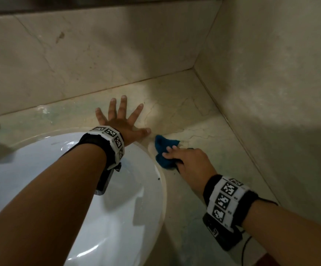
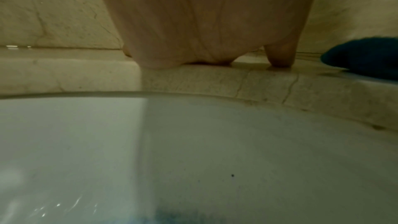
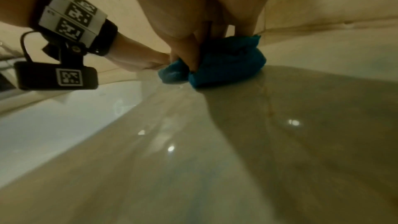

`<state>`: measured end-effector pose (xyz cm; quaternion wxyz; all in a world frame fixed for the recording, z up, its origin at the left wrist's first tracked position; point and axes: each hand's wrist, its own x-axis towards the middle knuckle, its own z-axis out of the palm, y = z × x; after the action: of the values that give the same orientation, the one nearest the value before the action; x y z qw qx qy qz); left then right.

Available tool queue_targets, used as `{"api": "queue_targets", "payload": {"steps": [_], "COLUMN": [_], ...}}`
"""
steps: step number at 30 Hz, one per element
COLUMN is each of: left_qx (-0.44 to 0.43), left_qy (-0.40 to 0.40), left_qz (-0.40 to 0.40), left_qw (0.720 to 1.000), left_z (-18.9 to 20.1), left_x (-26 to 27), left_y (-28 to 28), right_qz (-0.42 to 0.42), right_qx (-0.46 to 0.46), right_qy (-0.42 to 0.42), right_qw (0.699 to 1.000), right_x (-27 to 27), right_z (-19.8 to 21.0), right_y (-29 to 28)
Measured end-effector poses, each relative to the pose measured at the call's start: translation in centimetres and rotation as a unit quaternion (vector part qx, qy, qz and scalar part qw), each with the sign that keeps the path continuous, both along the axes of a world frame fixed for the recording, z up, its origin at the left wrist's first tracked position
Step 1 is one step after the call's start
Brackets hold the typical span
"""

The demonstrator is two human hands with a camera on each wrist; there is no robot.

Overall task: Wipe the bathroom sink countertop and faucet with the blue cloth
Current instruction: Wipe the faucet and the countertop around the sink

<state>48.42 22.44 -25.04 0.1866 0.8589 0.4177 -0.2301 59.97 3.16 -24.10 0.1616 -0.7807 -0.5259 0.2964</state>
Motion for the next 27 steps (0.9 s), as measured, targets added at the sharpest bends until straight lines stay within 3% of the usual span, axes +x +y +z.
{"api": "queue_targets", "payload": {"steps": [3, 9, 15, 23, 27], "left_qx": [0.004, 0.013, 0.011, 0.016, 0.017], "left_qy": [-0.005, -0.013, -0.008, -0.002, -0.004], "left_qz": [0.002, 0.000, 0.004, 0.008, 0.005], "left_qw": [1.000, 1.000, 1.000, 1.000, 1.000], "left_z": [-0.2, -0.3, -0.1, -0.3, -0.3], "left_x": [-0.1, -0.1, 0.0, 0.1, -0.1], "left_y": [0.0, -0.2, -0.2, -0.2, -0.1], "right_qz": [-0.060, -0.143, -0.095, 0.056, 0.009], "right_qx": [0.037, 0.055, 0.034, -0.010, -0.005], "right_qy": [0.024, -0.029, -0.047, -0.064, -0.036], "right_qw": [0.997, 0.988, 0.994, 0.996, 0.999], "right_x": [1.5, 6.2, 4.3, -2.0, -0.6], "right_z": [-0.5, -0.8, -0.6, 0.4, 0.2], "right_y": [1.0, 3.6, 1.2, -2.6, -2.1]}}
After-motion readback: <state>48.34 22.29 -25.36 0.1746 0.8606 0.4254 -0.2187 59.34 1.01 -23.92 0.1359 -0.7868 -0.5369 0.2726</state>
